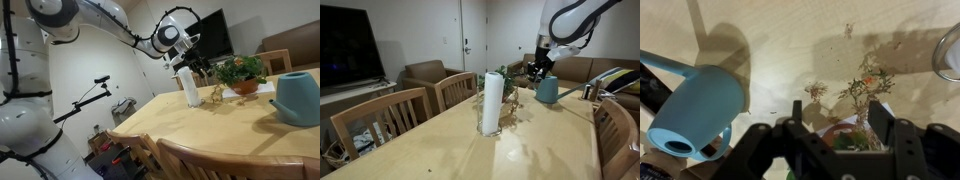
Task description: Pick a leaf from the plant
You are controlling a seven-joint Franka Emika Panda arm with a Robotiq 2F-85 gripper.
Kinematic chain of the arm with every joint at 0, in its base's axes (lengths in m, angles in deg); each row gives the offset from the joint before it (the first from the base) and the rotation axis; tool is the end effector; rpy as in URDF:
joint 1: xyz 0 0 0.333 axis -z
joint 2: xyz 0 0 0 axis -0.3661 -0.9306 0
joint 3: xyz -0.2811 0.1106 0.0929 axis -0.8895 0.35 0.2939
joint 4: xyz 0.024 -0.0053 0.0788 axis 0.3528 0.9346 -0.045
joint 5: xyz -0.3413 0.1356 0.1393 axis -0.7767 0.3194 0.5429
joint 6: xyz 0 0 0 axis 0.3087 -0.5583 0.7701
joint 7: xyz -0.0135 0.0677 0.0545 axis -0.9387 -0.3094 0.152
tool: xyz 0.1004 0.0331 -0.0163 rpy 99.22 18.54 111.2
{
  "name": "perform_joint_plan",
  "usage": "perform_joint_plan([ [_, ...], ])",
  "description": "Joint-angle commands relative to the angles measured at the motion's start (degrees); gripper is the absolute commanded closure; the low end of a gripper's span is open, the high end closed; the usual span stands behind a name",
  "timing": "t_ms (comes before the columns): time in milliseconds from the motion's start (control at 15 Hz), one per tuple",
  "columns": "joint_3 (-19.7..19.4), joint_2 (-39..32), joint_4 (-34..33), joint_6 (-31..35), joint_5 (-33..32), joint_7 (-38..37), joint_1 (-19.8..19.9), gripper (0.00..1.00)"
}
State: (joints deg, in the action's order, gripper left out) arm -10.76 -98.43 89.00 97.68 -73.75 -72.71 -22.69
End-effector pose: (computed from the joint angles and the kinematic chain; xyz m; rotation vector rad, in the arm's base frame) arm 0.6612 -0.0707 0.3129 2.9356 -0.3424 0.3282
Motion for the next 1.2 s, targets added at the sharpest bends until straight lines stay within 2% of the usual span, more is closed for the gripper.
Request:
perform_joint_plan([
  [0, 0.1, -0.3, -1.4, -2.0, 0.9, -0.8, -0.1, 0.01],
  [333, 0.7, 0.3, -0.6, -2.5, 0.9, 1.2, 0.1, 0.0],
  [733, 0.7, 0.1, -1.0, -6.4, 0.0, 2.1, 0.0, 0.0],
  [800, 0.6, 0.0, -0.2, -4.2, 0.1, 1.3, 0.0, 0.0],
  [1133, 0.6, 0.0, -0.2, -4.4, 0.1, 1.3, 0.0, 0.0],
])
